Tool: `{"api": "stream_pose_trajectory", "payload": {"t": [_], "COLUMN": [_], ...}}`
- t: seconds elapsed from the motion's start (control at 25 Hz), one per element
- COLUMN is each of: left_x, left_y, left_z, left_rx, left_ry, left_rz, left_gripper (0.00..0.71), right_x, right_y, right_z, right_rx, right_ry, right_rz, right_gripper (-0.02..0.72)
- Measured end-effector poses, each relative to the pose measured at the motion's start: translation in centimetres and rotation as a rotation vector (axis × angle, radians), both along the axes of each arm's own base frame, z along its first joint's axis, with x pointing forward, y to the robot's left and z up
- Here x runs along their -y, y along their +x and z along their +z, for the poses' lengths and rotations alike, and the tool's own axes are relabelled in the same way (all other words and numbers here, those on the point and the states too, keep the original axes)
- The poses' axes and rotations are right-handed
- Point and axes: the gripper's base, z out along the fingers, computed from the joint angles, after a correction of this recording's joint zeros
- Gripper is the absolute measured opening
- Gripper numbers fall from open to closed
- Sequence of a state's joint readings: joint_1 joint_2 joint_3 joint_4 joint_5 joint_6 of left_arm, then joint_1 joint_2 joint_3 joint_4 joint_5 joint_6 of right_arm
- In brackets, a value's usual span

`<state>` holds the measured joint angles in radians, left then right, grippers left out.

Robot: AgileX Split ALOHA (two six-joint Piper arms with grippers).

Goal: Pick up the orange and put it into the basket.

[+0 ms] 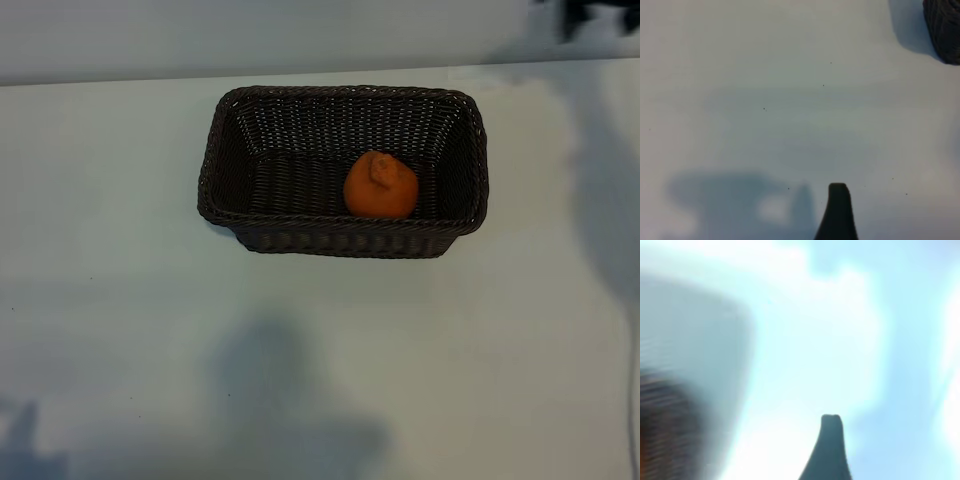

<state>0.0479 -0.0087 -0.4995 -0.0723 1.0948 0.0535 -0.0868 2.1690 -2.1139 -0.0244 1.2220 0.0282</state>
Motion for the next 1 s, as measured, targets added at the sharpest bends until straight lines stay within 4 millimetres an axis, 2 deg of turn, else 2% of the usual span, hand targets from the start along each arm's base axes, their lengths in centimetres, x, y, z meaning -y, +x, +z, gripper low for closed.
{"api": "stream_pose_trajectory", "payload": {"t": [0.2,0.32,0.4,0.56,0.76,0.84,1.0], "left_x": [0.0,0.0,0.0,0.0,0.0,0.0,0.0], "left_y": [0.0,0.0,0.0,0.0,0.0,0.0,0.0], "left_z": [0.0,0.0,0.0,0.0,0.0,0.0,0.0], "left_rx": [0.0,0.0,0.0,0.0,0.0,0.0,0.0], "left_ry": [0.0,0.0,0.0,-0.001,-0.001,-0.001,-0.001], "left_rz": [0.0,0.0,0.0,0.001,0.001,0.001,0.001], "left_gripper": [0.592,0.592,0.592,0.592,0.592,0.592,0.592], "right_x": [8.9,11.5,12.4,13.0,12.0,11.4,9.6], "right_y": [-1.7,-2.5,-2.9,-3.7,-5.4,-6.6,-10.2], "right_z": [0.0,0.1,0.3,2.0,6.3,8.2,11.6], "right_rx": [0.009,0.031,0.046,0.094,0.19,0.224,0.274], "right_ry": [0.042,0.117,0.158,0.193,0.188,0.184,0.164], "right_rz": [-0.173,-0.218,-0.228,-0.224,-0.199,-0.188,-0.149], "right_gripper": [0.596,0.596,0.595,0.595,0.595,0.595,0.595]}}
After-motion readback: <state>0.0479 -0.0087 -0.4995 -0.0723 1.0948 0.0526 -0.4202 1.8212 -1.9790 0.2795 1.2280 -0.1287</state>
